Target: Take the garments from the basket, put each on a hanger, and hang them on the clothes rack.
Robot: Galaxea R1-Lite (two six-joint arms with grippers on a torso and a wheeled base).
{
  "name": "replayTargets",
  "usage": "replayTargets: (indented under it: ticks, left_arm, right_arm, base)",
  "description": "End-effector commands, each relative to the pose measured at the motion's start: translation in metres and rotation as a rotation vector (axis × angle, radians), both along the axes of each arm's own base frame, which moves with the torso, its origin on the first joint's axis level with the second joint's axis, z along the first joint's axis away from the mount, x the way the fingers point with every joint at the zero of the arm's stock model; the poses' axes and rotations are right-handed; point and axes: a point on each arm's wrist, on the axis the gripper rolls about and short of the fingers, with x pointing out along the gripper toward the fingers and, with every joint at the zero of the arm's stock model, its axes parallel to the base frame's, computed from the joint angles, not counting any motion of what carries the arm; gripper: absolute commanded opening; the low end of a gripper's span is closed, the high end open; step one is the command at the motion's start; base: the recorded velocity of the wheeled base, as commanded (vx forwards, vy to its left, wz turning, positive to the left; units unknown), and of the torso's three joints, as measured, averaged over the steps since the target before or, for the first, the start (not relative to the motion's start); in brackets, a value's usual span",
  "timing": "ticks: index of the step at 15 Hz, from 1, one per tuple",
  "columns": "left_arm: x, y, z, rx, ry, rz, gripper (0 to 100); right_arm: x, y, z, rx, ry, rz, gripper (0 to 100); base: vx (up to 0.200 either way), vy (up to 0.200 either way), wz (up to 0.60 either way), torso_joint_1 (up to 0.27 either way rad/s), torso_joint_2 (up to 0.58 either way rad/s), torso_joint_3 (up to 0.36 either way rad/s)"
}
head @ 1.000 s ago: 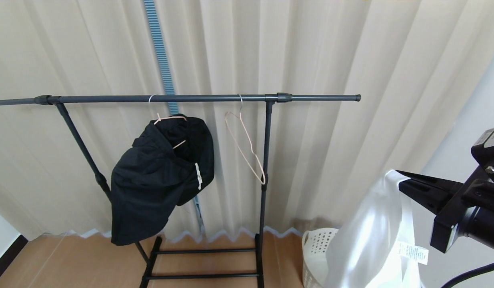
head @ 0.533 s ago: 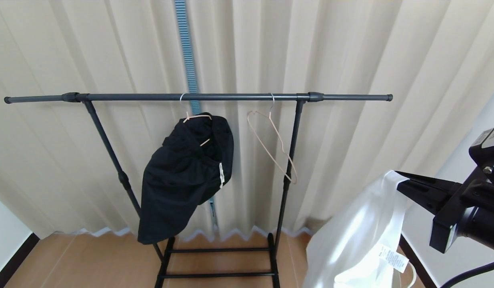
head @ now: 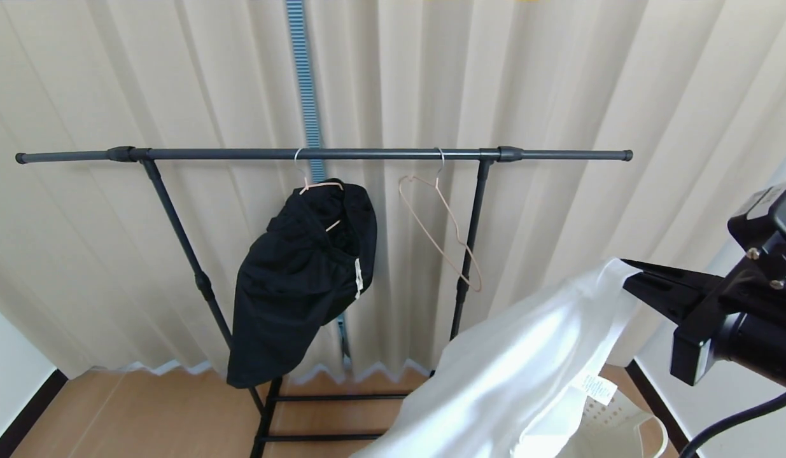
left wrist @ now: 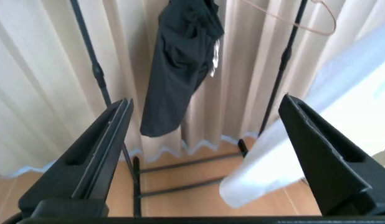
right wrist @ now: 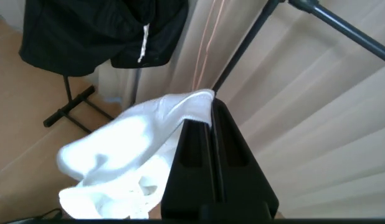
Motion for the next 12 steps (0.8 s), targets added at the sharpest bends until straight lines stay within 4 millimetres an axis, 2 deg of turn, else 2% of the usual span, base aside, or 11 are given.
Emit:
replayTargets:
  ticks: [1, 3, 5, 9, 12]
  left_arm:
    - [0.028, -0.003, 0.041, -0.073, 0.223, -0.134, 100]
    - [0.057, -0.009, 0.073, -0.194, 0.351, -0.248, 100]
    - [0.088, -0.02, 0.092, -0.23, 0.467, -0.327, 100]
    - [0.133, -0.051, 0.106, -0.281, 0.65, -0.441, 100]
    - [0.16, -0.075, 0.107, -0.297, 0.757, -0.474, 100]
  right_arm:
    - [0.025, 0.027, 0.008, 0.024, 0.027, 0.017, 0]
    - [0.039, 0.038, 0.007, 0.04, 0.051, 0.01, 0]
    - [0.047, 0.045, 0.005, 0.039, 0.066, 0.001, 0]
    - [0.064, 0.057, 0.015, 0.098, 0.058, -0.055, 0]
    - [0.074, 0.067, 0.018, 0.108, 0.055, -0.051, 0]
  base:
    - [0.0, 0.0, 0.0, 0.0, 0.0, 0.0]
    - [0.0, 0.0, 0.0, 0.0, 0.0, 0.0]
    - [0.0, 0.0, 0.0, 0.0, 0.0, 0.0]
    - [0.0, 0.0, 0.0, 0.0, 0.0, 0.0]
    - [0.0, 0.0, 0.0, 0.0, 0.0, 0.0]
